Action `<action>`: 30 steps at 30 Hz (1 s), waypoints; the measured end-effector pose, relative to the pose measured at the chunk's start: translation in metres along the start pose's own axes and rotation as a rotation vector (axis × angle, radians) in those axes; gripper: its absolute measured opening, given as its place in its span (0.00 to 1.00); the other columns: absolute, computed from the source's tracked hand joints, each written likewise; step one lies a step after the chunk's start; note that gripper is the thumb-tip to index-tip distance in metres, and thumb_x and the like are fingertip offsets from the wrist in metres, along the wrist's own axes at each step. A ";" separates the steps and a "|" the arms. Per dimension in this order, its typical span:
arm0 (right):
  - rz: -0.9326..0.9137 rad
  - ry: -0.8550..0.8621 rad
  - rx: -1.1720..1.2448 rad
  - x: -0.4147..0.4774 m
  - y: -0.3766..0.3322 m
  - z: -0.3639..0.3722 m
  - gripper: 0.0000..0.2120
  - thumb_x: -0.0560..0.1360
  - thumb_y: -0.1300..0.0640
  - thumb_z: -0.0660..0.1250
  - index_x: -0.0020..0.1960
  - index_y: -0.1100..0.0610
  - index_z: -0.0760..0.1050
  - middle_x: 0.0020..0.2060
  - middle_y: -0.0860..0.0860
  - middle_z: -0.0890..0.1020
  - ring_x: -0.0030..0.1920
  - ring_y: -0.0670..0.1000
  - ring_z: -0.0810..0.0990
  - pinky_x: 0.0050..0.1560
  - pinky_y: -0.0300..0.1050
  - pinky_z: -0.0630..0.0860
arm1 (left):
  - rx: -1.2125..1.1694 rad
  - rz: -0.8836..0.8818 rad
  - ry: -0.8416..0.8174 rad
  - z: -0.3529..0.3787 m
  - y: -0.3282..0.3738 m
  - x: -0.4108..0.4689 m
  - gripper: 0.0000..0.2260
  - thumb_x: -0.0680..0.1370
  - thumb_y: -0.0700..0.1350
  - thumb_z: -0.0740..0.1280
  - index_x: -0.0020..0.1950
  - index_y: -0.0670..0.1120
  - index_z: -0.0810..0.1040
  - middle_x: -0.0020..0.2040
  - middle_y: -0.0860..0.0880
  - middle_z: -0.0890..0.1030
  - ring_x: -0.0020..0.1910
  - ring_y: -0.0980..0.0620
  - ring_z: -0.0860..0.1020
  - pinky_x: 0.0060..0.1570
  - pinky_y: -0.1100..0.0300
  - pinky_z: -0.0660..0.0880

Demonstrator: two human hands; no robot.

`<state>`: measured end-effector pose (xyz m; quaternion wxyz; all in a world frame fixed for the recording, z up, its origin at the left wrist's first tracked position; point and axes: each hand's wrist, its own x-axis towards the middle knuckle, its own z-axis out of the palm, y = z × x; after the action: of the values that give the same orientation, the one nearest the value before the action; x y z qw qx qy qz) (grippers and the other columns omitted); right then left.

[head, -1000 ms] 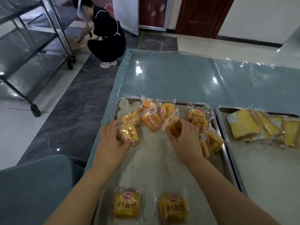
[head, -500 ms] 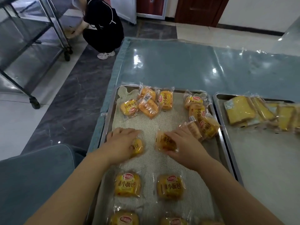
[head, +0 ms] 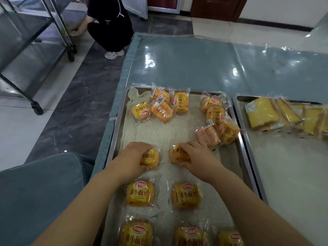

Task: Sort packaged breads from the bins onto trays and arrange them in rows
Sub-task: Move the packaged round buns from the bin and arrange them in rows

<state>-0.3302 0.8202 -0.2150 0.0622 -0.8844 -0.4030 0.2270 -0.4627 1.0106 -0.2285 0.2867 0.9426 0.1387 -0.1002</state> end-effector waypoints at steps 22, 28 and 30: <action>0.407 0.744 0.199 -0.029 0.083 -0.033 0.23 0.72 0.55 0.73 0.63 0.62 0.71 0.59 0.59 0.72 0.58 0.59 0.72 0.54 0.48 0.71 | 0.060 0.092 0.150 0.002 0.071 0.039 0.16 0.77 0.54 0.63 0.65 0.57 0.72 0.65 0.59 0.70 0.66 0.55 0.63 0.64 0.54 0.58; 0.463 0.612 0.317 -0.022 0.107 -0.044 0.24 0.76 0.50 0.67 0.69 0.55 0.68 0.65 0.55 0.66 0.59 0.53 0.71 0.55 0.42 0.67 | 0.011 0.153 0.067 0.015 0.106 0.091 0.21 0.78 0.51 0.63 0.71 0.52 0.66 0.69 0.52 0.68 0.68 0.49 0.64 0.67 0.55 0.61; 0.458 0.580 0.357 -0.019 0.111 -0.044 0.17 0.77 0.50 0.66 0.63 0.54 0.73 0.58 0.52 0.69 0.52 0.49 0.71 0.51 0.39 0.66 | 0.012 0.139 0.038 0.021 0.115 0.104 0.24 0.79 0.51 0.63 0.73 0.49 0.62 0.71 0.49 0.66 0.70 0.48 0.62 0.68 0.55 0.58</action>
<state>-0.2453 0.7354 -0.2014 0.2735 -0.9539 -0.1160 0.0425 -0.3300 0.9283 -0.2145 0.2845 0.9534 0.0779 -0.0631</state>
